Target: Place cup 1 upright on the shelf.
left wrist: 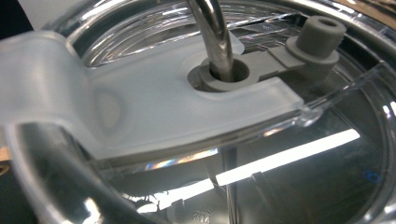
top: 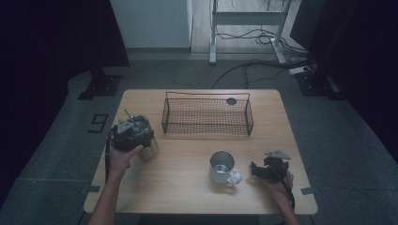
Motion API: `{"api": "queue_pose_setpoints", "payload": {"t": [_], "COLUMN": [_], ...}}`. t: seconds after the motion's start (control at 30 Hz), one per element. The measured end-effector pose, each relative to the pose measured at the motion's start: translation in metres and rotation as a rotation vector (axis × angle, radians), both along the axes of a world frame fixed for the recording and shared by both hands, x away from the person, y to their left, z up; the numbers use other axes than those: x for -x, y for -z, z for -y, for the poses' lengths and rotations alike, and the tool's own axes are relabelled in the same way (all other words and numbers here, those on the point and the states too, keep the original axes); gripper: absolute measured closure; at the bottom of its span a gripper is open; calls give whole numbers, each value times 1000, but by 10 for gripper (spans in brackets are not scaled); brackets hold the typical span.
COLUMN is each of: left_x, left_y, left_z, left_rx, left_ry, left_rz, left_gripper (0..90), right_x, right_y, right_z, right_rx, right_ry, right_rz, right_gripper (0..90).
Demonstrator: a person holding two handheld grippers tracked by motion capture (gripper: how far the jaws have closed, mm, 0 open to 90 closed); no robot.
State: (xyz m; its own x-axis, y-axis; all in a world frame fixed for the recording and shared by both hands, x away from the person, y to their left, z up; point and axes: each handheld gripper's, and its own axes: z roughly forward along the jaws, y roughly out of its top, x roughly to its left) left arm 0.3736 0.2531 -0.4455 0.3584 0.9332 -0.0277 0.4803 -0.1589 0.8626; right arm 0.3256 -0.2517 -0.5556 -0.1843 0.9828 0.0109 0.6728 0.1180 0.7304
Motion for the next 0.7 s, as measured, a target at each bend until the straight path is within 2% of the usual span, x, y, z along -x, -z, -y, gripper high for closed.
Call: {"api": "queue_pose_setpoints", "payload": {"t": [0.2, 0.43, 0.7], "left_x": [0, 0, -7], "left_y": [-12, -22, -28], "left_z": [3, 8, 12], "left_rx": [11, 4, 11], "left_ry": [7, 18, 14], "left_rz": [16, 27, 19], "left_gripper": [40, 40, 40], "right_x": [0, 0, 0], "right_y": [0, 0, 0], "right_z": [0, 0, 0], "right_rx": [0, -2, -2], "right_ry": [0, -1, -2], "right_rz": [0, -1, 0], "right_gripper": [78, 80, 82]}}
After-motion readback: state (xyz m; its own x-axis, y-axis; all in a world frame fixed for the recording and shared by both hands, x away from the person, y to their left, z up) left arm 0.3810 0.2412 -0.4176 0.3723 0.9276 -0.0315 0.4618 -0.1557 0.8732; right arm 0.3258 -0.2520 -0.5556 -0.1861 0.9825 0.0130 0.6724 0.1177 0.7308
